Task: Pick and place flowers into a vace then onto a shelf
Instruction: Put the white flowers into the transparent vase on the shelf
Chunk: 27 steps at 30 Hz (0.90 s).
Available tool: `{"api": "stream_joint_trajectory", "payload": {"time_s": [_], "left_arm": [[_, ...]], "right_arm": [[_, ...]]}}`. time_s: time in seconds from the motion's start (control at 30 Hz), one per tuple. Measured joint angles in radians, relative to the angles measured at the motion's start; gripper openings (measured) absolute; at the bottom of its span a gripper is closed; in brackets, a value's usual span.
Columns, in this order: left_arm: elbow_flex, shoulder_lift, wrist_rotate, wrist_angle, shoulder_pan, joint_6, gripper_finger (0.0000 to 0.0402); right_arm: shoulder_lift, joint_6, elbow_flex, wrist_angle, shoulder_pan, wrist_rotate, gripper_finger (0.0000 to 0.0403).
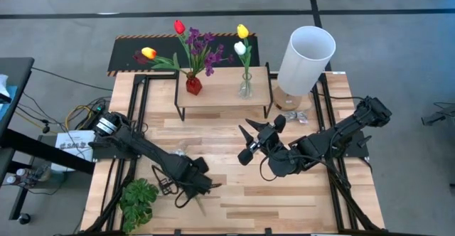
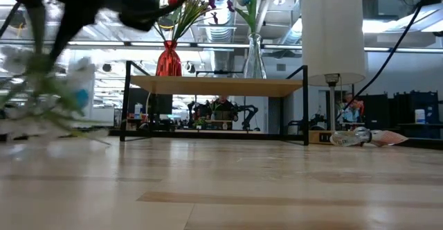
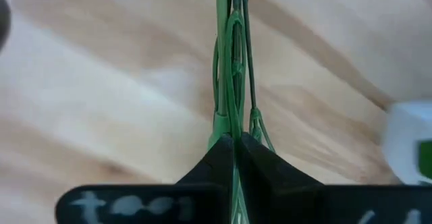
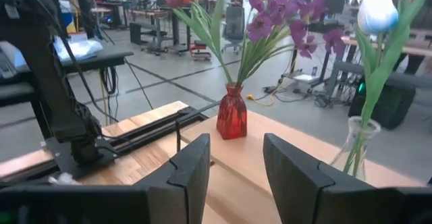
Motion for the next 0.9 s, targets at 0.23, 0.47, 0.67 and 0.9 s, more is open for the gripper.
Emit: {"api": "stream_joint_trajectory", "payload": {"time_s": [0.23,0.47,0.67,0.9], "left_arm": [[0.111,-0.001,-0.19,0.005,0.049,-0.123,0.0],[0.13,-0.001,-0.385,0.007,0.032,-0.141,0.0],[0.13,-0.001,-0.602,0.061,-0.008,-0.119,0.0],[0.13,-0.001,-0.704,0.145,-0.055,-0.103,0.0]], "right_arm": [[0.0,0.403,0.0,-0.209,0.0,-0.155,0.0131],[0.0,0.793,0.0,-0.446,0.012,-0.556,0.0131],[0.0,0.978,0.0,-0.456,0.002,-0.84,0.0131],[0.02,0.989,-0.057,-0.302,-0.035,-1.04,0.0135]]}}
